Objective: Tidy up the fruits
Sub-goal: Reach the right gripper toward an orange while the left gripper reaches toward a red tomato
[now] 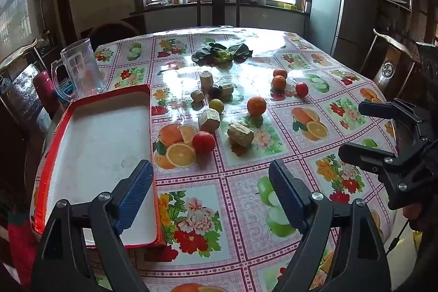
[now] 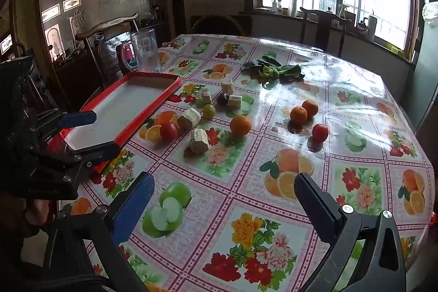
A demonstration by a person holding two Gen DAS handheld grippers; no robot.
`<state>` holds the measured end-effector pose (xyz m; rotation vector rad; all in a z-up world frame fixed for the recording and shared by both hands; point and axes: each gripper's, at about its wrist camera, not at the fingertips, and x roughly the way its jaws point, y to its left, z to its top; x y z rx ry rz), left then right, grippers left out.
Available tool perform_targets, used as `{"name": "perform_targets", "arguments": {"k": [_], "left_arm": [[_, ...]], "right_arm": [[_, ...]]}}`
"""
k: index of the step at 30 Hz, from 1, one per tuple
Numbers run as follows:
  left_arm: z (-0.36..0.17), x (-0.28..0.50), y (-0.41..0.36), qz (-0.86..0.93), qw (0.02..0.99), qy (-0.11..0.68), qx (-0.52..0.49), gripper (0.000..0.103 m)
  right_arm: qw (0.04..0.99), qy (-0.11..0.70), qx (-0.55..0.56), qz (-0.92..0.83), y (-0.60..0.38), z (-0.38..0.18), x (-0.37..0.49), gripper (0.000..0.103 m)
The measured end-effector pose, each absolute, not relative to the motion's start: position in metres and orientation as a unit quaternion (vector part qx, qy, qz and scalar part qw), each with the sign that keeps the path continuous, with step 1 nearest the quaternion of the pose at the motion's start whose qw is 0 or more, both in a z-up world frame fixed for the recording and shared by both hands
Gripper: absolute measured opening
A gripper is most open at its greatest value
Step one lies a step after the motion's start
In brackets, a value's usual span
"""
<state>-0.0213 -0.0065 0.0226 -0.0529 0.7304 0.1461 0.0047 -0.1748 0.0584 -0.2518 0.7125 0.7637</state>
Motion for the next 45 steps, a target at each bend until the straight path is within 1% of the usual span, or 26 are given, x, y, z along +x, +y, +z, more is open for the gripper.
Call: {"name": "perform_targets", "arguments": {"k": [8, 15, 28, 33, 41, 45], "left_arm": [[0.021, -0.020, -0.008, 0.070, 0.931, 0.356, -0.025, 0.087], [0.020, -0.019, -0.010, 0.068, 0.931, 0.359, -0.026, 0.087], [0.008, -0.009, 0.004, 0.049, 0.922, 0.378, -0.065, 0.087], [-0.004, 0.005, 0.011, 0.051, 0.914, 0.394, -0.076, 0.087], [-0.017, 0.037, 0.025, 0.051, 0.906, 0.415, -0.071, 0.087], [-0.024, 0.051, 0.032, 0.049, 0.902, 0.422, -0.069, 0.087]], "right_arm": [[0.857, 0.342, -0.132, 0.362, -0.176, 0.064, 0.003, 0.103], [0.857, 0.343, -0.123, 0.365, -0.178, 0.055, 0.005, 0.103], [0.853, 0.362, -0.086, 0.367, -0.185, 0.040, 0.022, 0.103], [0.851, 0.371, -0.089, 0.361, -0.182, 0.027, 0.034, 0.098], [0.834, 0.404, -0.088, 0.366, -0.162, 0.010, 0.066, 0.081], [0.825, 0.425, -0.089, 0.361, -0.151, 0.002, 0.083, 0.079]]}}
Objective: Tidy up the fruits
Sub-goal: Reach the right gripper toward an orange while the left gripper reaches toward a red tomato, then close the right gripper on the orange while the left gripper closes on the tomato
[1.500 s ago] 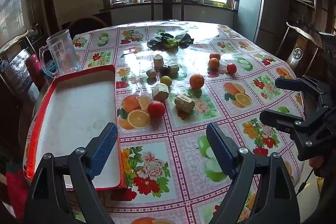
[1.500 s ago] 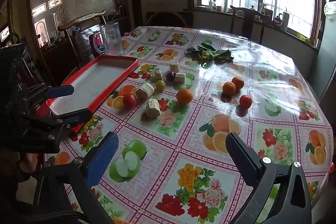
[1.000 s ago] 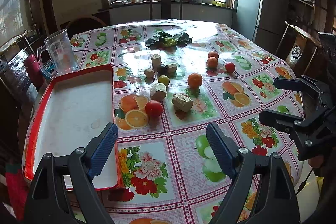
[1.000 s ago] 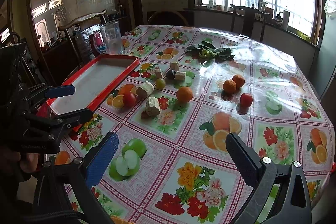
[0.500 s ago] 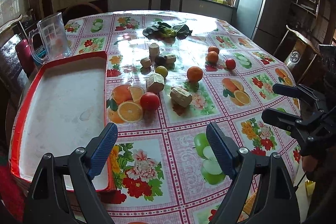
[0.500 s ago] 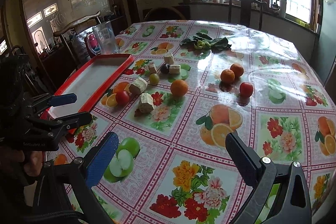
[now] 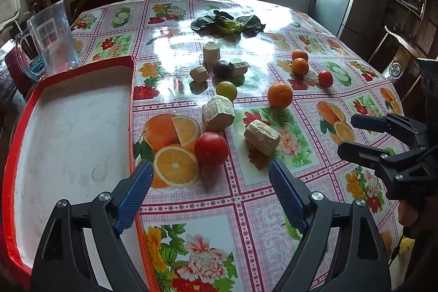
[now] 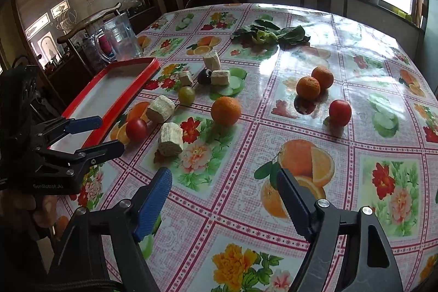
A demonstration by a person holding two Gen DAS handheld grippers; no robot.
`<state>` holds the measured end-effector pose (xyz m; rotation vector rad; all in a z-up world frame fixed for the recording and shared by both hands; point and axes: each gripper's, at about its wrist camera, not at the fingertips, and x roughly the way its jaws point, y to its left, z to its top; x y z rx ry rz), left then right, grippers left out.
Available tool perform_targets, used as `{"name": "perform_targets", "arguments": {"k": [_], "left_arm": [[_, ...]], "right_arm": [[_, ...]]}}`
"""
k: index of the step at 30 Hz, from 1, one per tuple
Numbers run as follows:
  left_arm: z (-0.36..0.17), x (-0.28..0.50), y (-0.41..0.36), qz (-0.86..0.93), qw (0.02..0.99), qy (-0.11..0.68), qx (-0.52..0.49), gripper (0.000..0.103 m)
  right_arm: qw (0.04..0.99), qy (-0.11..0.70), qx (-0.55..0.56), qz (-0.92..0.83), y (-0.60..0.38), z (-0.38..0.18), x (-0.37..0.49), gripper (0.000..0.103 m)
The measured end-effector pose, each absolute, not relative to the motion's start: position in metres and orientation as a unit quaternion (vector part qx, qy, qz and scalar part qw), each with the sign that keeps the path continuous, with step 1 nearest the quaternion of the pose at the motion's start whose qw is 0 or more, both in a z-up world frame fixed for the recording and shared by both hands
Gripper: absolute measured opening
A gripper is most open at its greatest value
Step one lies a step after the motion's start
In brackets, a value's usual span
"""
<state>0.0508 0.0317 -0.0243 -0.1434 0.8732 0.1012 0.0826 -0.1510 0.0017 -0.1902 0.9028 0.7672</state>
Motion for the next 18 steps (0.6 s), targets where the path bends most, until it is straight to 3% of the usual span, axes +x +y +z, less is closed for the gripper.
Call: {"name": "perform_targets", "arguments": {"k": [6, 13, 18], "left_arm": [[-0.033, 0.068, 0.038, 0.046, 0.897, 0.434, -0.067, 0.082], [-0.050, 0.082, 0.040, 0.040, 0.887, 0.456, -0.059, 0.059], [-0.051, 0.084, 0.038, 0.036, 0.889, 0.454, -0.055, 0.055]], "right_arm": [[0.819, 0.441, -0.067, 0.361, -0.134, -0.006, 0.113, 0.067], [0.818, 0.445, -0.063, 0.358, -0.110, -0.017, 0.137, 0.060], [0.825, 0.436, -0.083, 0.351, -0.093, -0.026, 0.144, 0.053]]}}
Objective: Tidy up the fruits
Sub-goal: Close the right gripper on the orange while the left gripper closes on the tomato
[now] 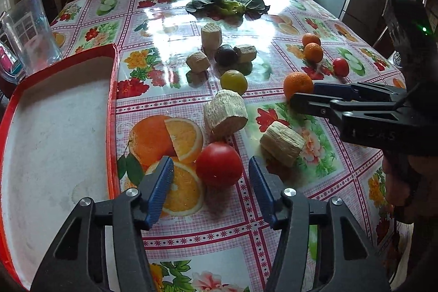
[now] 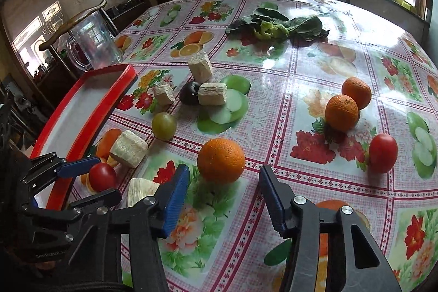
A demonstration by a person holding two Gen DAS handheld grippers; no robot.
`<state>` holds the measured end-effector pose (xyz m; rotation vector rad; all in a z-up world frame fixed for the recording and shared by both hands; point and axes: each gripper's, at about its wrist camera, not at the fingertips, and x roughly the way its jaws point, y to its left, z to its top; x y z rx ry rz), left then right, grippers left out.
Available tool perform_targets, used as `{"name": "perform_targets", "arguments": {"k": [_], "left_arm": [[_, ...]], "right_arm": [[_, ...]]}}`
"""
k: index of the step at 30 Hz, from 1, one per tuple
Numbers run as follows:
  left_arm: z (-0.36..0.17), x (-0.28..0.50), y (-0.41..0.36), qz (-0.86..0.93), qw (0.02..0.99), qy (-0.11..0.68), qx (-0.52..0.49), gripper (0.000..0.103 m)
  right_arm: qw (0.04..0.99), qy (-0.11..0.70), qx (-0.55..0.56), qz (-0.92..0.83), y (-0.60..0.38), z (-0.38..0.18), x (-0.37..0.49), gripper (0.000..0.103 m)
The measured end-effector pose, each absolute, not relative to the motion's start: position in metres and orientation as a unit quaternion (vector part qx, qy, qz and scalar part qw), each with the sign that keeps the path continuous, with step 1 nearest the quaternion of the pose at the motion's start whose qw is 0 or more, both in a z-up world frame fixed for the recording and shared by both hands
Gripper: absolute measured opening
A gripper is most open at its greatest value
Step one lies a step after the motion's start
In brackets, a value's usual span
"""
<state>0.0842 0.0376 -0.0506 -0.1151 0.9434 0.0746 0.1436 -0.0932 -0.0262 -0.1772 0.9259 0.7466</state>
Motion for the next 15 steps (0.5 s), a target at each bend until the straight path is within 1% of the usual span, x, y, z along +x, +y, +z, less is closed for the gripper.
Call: {"name": "perform_targets", "arguments": {"k": [2, 3, 4, 5, 6, 15], "left_arm": [[-0.051, 0.084, 0.037, 0.037, 0.889, 0.453, -0.050, 0.054], [-0.051, 0.083, 0.037, 0.037, 0.890, 0.451, -0.047, 0.044], [-0.050, 0.083, 0.037, 0.036, 0.891, 0.450, -0.044, 0.039], [-0.050, 0.082, 0.039, 0.036, 0.891, 0.449, -0.044, 0.037], [-0.050, 0.081, 0.041, 0.035, 0.891, 0.449, -0.047, 0.029], [-0.038, 0.056, 0.045, 0.014, 0.895, 0.437, -0.091, 0.029]], "right_arm": [[0.831, 0.426, -0.094, 0.345, -0.089, -0.027, 0.144, 0.041], [0.829, 0.427, -0.093, 0.349, -0.088, -0.026, 0.143, 0.036], [0.827, 0.430, -0.089, 0.351, -0.088, -0.025, 0.142, 0.034], [0.829, 0.429, -0.092, 0.347, -0.088, -0.024, 0.140, 0.034], [0.832, 0.423, -0.097, 0.344, -0.089, -0.022, 0.136, 0.034], [0.830, 0.413, -0.098, 0.362, -0.102, 0.001, 0.097, 0.034]]}}
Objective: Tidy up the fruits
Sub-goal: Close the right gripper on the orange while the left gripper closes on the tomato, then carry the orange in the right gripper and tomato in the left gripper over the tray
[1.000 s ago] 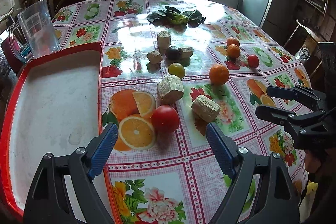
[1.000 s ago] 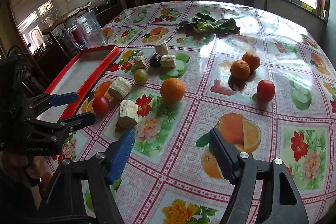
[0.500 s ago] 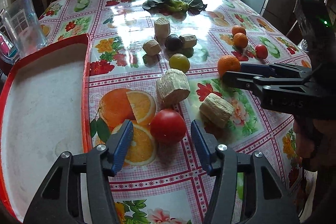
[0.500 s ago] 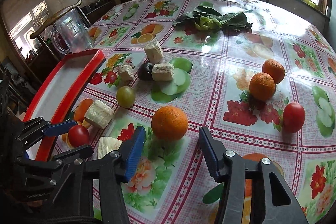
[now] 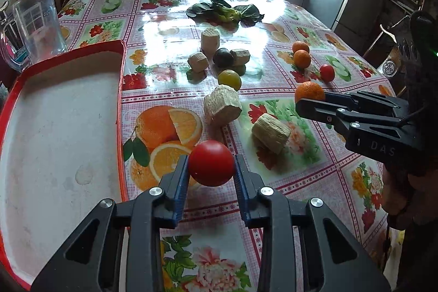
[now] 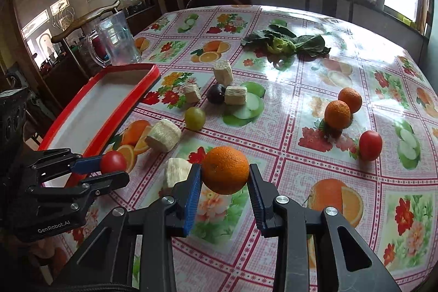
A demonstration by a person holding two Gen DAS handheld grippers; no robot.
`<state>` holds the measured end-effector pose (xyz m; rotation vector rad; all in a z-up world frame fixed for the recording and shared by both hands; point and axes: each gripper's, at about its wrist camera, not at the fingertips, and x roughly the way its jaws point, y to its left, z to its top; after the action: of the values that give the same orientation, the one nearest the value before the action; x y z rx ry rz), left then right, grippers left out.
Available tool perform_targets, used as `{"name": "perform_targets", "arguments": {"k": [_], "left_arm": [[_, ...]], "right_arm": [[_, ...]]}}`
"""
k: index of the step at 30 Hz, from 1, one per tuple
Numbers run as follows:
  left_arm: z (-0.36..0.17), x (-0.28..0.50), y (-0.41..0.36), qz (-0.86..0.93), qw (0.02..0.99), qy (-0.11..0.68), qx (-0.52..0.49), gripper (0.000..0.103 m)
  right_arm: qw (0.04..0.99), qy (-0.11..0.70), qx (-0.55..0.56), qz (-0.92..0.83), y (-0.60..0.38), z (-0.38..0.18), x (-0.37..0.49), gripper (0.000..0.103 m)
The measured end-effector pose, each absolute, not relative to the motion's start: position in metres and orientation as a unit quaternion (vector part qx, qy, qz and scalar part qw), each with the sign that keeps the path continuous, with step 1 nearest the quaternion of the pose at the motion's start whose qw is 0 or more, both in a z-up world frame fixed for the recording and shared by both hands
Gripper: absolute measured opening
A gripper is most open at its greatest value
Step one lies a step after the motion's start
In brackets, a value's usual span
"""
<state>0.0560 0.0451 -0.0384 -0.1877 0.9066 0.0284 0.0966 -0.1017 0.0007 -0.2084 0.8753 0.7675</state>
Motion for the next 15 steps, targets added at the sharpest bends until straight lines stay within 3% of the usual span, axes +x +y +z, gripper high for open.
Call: {"name": "perform_targets", "arguments": {"k": [15], "left_arm": [[-0.009, -0.008, 0.055, 0.022, 0.911, 0.397, -0.113, 0.029]], "right_arm": [[0.816, 0.403, -0.103, 0.401, -0.090, 0.018, 0.035, 0.034]]}}
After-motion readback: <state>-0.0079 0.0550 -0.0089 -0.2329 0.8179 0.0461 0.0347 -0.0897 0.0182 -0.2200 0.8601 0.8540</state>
